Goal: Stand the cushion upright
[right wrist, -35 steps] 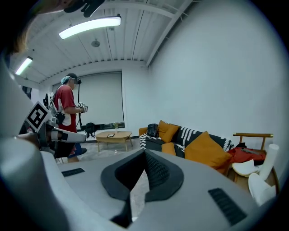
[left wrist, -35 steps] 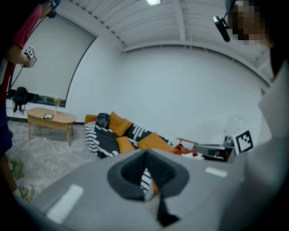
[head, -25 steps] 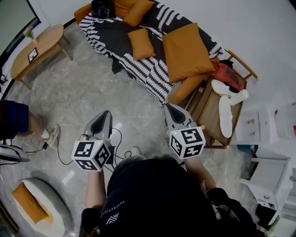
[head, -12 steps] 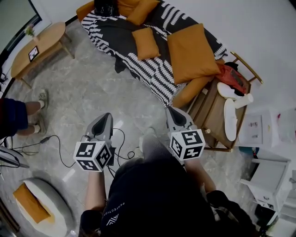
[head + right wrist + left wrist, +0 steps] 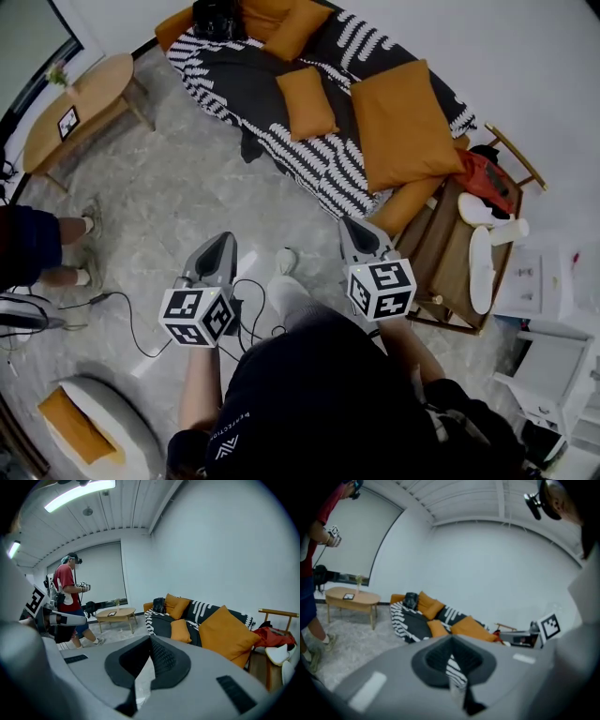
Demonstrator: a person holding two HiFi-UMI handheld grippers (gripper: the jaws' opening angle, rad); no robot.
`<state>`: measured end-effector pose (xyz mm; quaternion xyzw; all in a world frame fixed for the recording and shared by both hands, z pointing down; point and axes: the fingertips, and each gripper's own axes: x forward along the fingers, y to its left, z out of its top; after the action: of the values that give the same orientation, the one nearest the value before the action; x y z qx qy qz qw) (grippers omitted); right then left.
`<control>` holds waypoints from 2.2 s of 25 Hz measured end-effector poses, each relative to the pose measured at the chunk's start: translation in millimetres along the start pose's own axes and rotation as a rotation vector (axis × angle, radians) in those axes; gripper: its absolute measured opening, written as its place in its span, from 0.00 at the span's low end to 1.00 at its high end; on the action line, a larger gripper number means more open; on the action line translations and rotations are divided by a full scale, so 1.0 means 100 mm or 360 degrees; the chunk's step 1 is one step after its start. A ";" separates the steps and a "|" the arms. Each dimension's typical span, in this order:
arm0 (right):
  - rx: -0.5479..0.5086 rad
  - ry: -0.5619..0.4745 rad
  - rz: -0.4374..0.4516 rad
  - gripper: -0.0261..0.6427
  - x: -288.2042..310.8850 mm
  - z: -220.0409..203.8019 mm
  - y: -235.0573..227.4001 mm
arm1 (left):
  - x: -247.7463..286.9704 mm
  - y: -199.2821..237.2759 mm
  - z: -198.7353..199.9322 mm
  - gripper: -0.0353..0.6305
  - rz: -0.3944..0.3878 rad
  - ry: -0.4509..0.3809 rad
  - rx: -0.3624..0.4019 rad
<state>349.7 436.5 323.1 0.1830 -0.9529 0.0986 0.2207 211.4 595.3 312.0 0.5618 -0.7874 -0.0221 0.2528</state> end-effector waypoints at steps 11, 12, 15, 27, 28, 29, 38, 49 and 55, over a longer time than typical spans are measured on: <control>0.0056 0.0092 -0.0002 0.03 1.03 0.34 -0.26 | 0.79 0.59 0.38 0.06 0.0011 0.0062 -0.0006; 0.0066 0.0102 -0.0003 0.03 1.11 0.34 -0.29 | 0.87 0.63 0.39 0.06 0.0015 0.0077 0.0004; 0.0101 0.0124 -0.0006 0.03 1.33 0.36 -0.40 | 1.09 0.74 0.45 0.06 0.0028 0.0110 0.0024; 0.0207 0.0184 -0.0060 0.03 1.87 0.42 -0.86 | 1.88 0.91 0.59 0.06 -0.0048 0.0251 0.0094; 0.0217 0.0189 -0.0064 0.03 1.88 0.41 -0.90 | 1.94 0.90 0.60 0.06 -0.0060 0.0256 0.0104; 0.0227 0.0193 -0.0068 0.03 1.89 0.40 -0.94 | 2.00 0.88 0.62 0.06 -0.0073 0.0257 0.0112; 0.0302 0.0167 -0.0053 0.10 1.99 0.41 -1.08 | 2.44 0.71 0.75 0.07 -0.0185 0.0304 0.0203; 0.0480 0.0198 -0.0165 0.23 2.29 0.29 -1.52 | 3.32 0.78 0.89 0.08 -0.0349 0.0419 0.0269; 0.0596 0.0297 -0.0266 0.31 2.85 0.13 -1.85 | 4.10 0.91 1.03 0.08 -0.0495 0.0521 0.0371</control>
<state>178.5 177.3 461.5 0.2891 -0.8750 0.2718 0.2773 -10.4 236.1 404.2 0.6975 -0.6374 0.1215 0.3039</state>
